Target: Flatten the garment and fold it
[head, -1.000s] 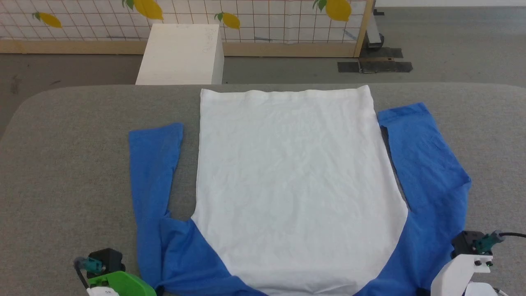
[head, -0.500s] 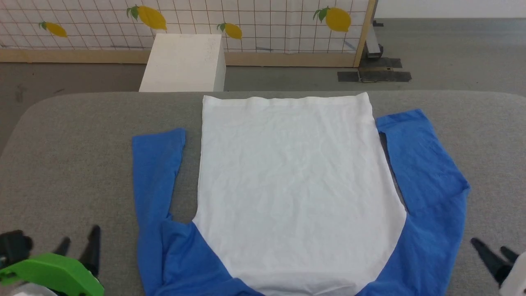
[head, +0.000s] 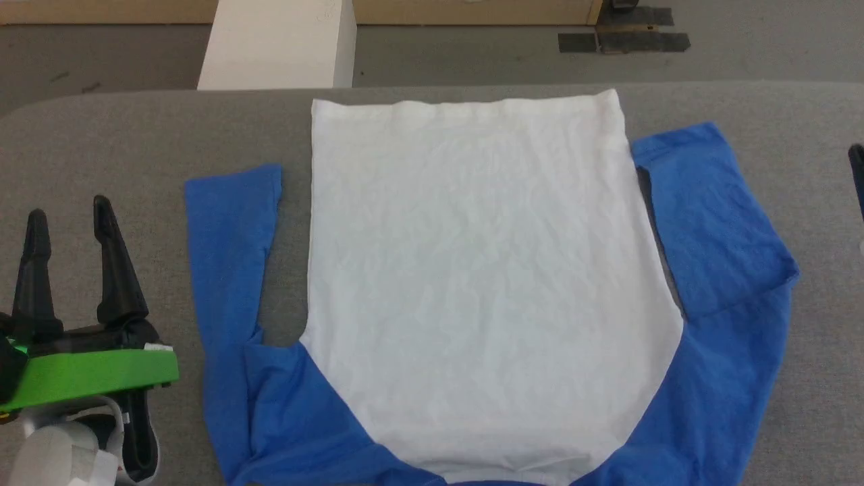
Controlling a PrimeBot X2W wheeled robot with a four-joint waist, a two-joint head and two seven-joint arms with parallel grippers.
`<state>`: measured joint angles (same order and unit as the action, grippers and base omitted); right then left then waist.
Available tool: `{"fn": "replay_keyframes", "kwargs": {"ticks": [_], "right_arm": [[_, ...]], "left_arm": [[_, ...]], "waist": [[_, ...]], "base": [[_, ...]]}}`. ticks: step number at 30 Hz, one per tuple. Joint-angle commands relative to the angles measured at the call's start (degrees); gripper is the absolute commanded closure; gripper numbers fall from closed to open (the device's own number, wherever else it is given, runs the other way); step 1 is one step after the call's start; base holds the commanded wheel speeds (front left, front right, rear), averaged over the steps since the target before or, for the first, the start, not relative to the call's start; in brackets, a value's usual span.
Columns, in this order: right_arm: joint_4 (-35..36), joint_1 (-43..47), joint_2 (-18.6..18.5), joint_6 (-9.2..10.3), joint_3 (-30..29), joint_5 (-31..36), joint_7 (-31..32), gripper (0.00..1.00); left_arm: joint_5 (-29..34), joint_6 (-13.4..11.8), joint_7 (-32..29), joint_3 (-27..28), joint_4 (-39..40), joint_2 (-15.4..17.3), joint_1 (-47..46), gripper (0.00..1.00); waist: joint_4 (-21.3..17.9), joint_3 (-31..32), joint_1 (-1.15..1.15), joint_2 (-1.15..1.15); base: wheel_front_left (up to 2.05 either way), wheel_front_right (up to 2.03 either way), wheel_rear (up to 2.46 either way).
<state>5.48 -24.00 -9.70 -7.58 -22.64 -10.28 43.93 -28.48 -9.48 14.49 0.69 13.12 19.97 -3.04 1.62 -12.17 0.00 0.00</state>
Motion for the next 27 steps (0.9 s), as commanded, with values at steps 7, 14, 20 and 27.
{"fn": "replay_keyframes", "kwargs": {"ticks": [7,14,20,27], "right_arm": [[-13.29,-16.71,-4.20,0.09,6.40,7.87,3.72,0.00],[-21.15,-25.21,-4.64,0.09,8.21,13.38,6.53,0.00],[-25.73,-25.96,-3.63,0.09,7.59,15.51,10.67,0.00],[-26.18,-25.21,-0.69,0.09,2.23,13.05,14.95,1.00]], "left_arm": [[4.68,4.29,0.49,3.03,0.48,-4.33,-5.11,0.00],[8.98,8.01,0.50,5.13,1.09,-7.00,-8.01,0.00],[10.82,11.14,0.51,6.65,0.02,-9.72,-9.50,0.00],[12.70,13.28,0.51,8.23,-1.48,-12.16,-9.51,0.00]], "waist": [[0.84,-15.78,0.00,0.00],[3.38,-21.81,0.00,0.00],[4.66,-23.82,0.00,0.00],[3.33,-20.44,0.00,0.00]], "base": [[0.00,0.00,0.00],[0.00,0.00,0.00],[0.00,0.00,0.00],[0.00,0.00,0.00]]}}
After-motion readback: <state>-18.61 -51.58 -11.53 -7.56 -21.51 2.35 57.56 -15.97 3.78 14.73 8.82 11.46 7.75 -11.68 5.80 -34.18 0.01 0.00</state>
